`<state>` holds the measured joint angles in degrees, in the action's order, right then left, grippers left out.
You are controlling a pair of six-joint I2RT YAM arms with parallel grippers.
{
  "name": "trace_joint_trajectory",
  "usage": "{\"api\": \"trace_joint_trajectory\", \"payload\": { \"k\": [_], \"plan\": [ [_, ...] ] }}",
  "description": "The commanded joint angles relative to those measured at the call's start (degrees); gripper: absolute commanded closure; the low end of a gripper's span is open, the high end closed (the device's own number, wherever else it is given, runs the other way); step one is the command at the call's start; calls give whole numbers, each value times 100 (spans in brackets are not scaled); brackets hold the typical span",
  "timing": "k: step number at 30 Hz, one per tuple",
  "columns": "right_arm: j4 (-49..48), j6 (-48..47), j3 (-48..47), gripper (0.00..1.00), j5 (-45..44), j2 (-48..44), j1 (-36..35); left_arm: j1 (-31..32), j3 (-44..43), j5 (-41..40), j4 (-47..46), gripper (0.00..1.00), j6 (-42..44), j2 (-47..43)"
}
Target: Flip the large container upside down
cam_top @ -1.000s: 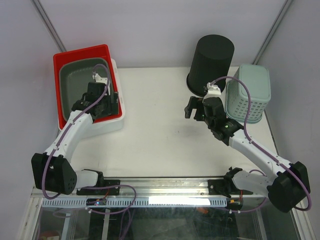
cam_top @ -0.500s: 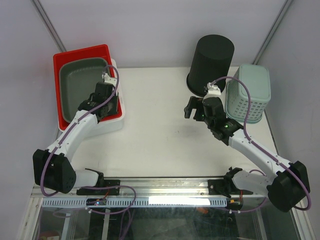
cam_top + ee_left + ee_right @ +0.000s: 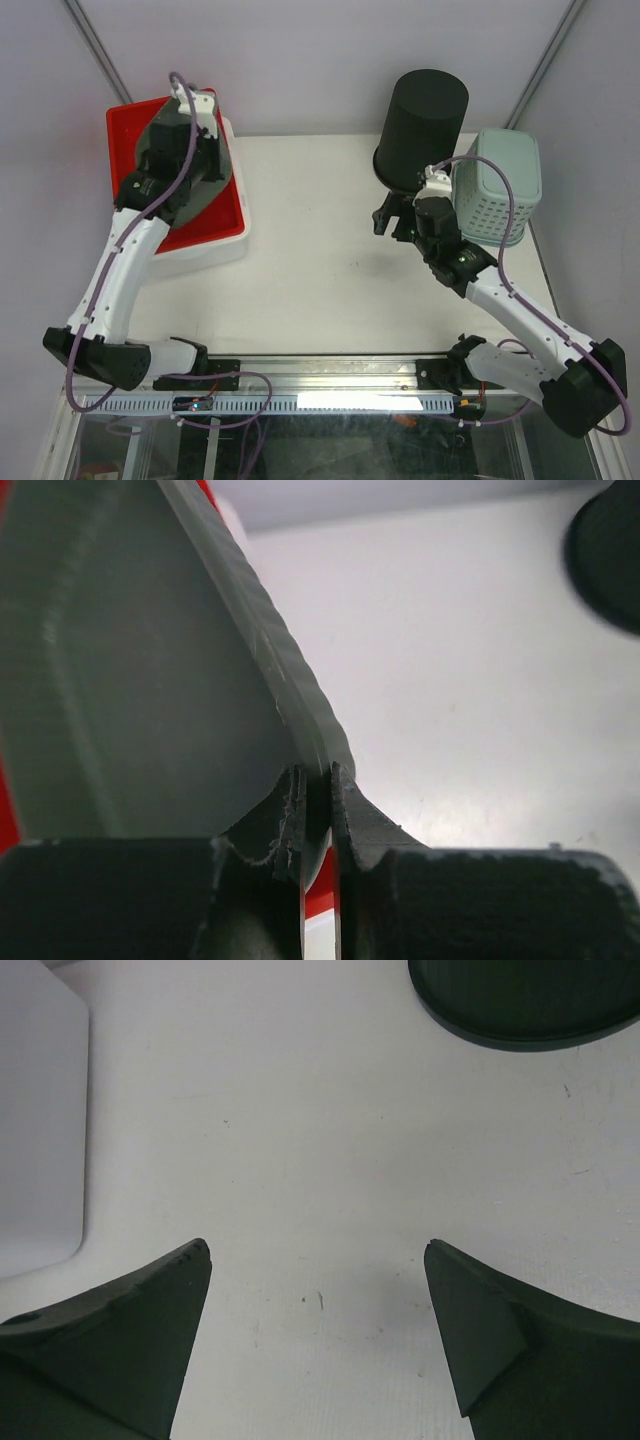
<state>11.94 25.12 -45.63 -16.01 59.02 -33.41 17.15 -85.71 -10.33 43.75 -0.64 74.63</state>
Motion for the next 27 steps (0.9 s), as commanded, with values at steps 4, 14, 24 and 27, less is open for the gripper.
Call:
{"api": "trace_joint_trajectory", "payload": {
  "k": [4,14,24,27],
  "plan": [
    [-218,184,143,9,-675,-620,-32,-5,-1805,1536,-106,100,-244,-395],
    [197,-139,94,9,-1911,-1735,-29,1067,-1930,3196,-947,100,-1590,124],
    [535,-779,-360,8,-2795,-2318,-33,1414,600,3415,-3534,100,-3422,-202],
    [450,-1021,-384,8,-2954,-2334,-29,1414,841,3399,-3608,100,-3734,-197]
  ]
}}
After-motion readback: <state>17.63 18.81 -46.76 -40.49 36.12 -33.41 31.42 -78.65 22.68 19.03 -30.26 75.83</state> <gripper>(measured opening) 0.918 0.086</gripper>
